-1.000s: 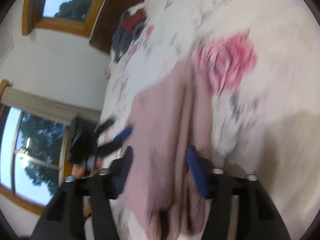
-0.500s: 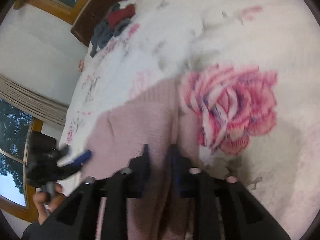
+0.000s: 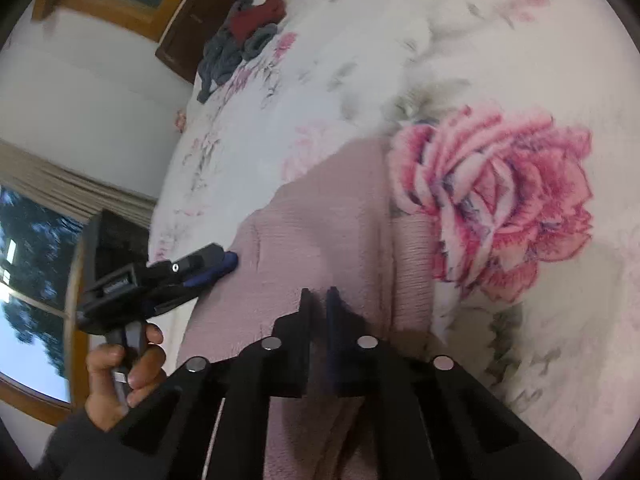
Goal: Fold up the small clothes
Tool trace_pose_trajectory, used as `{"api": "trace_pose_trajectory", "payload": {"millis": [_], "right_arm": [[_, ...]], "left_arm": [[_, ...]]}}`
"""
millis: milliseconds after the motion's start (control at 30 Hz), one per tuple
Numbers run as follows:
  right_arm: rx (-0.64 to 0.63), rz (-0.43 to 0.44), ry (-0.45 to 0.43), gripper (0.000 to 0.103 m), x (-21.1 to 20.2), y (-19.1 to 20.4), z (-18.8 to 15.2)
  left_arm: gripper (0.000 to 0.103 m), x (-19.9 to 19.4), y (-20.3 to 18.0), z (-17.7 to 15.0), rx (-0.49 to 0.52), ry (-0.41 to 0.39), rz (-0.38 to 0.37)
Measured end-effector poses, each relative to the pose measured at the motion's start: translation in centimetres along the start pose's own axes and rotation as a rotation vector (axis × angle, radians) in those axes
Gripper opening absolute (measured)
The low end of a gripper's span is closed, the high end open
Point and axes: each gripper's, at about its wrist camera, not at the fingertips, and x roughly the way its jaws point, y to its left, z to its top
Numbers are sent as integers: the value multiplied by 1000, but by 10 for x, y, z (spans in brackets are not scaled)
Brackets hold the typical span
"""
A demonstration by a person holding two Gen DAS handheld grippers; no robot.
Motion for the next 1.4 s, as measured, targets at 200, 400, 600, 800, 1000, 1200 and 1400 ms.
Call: {"api": "trace_pose_trajectory", "payload": {"millis": [200, 400, 600, 800, 1000, 1200, 1400], "right_arm": [[-83, 112, 18, 10, -45, 27, -31], [-114, 48, 89, 0, -31, 13, -70], [-95, 62, 57, 4, -61, 19, -81], [-124, -21, 125, 0, -44, 14, -102], [-129, 47, 78, 4, -69, 29, -122], [-153, -25, 167, 0, -36, 17, -145], [-65, 86, 85, 48, -78, 13, -117]], "left_arm": [[48, -58, -24, -38, 86, -18, -139], [36, -41, -7, -82, 127, 49, -13], [30, -66, -24, -83, 112, 16, -49], [10, -47, -3, -111, 107, 73, 35], [32, -71, -22, -131, 119, 41, -68], [35, -35, -3, -174, 149, 145, 66], [89, -102, -13, -189, 138, -6, -33]]}}
